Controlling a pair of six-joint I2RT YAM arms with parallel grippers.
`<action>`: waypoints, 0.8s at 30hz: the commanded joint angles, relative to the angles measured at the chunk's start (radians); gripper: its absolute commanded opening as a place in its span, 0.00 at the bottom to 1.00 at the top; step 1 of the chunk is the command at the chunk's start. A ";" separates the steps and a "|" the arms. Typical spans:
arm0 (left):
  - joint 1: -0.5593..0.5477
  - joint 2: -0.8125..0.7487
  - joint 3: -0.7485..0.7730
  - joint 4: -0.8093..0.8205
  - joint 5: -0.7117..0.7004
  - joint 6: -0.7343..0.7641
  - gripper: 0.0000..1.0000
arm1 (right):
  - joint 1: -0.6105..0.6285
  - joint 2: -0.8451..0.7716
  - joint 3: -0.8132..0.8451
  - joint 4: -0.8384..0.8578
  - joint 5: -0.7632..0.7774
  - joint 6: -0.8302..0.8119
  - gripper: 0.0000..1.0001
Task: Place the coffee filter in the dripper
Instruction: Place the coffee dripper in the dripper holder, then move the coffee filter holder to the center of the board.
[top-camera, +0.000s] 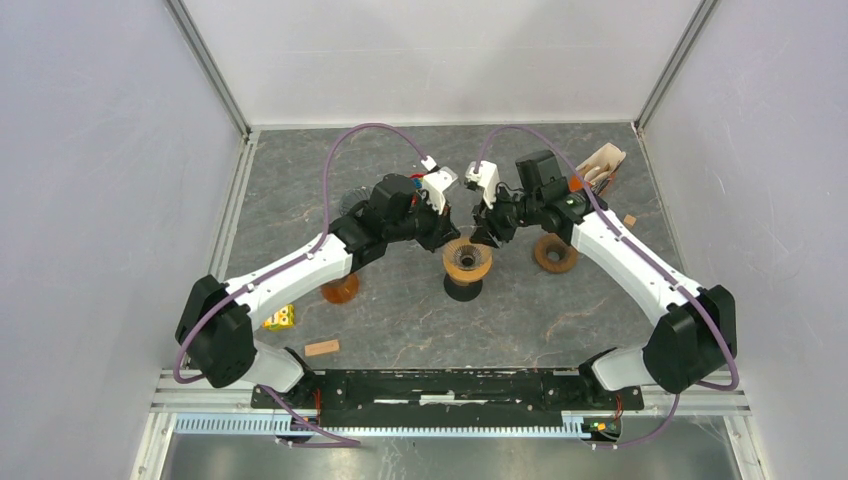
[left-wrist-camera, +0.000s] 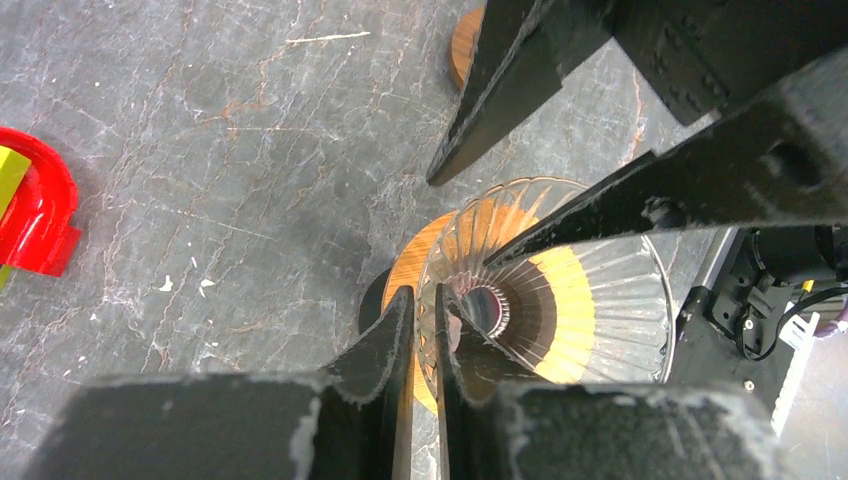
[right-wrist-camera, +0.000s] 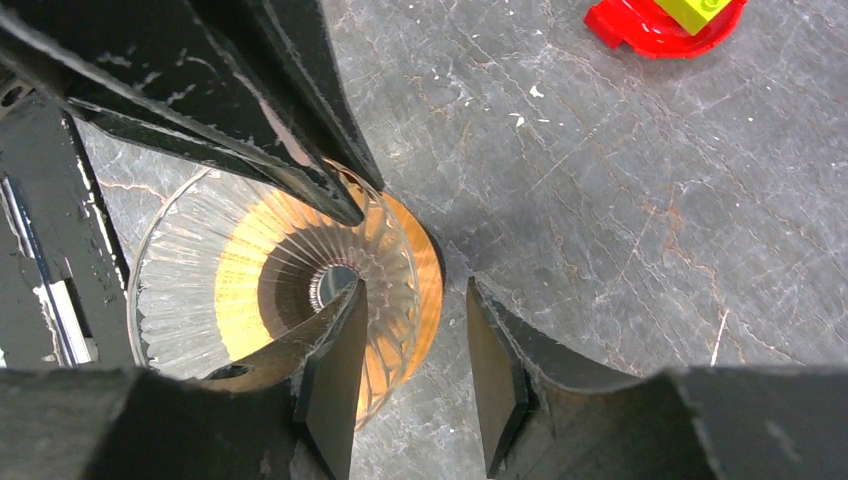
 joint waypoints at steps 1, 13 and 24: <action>-0.005 0.032 -0.012 -0.233 -0.023 0.092 0.20 | -0.039 -0.001 0.056 -0.045 0.014 -0.022 0.48; 0.002 0.017 0.085 -0.235 -0.022 0.104 0.56 | -0.169 -0.102 0.101 -0.025 -0.054 0.019 0.62; 0.031 -0.015 0.125 -0.218 -0.044 0.093 0.57 | -0.456 -0.122 0.092 0.016 0.103 0.012 0.63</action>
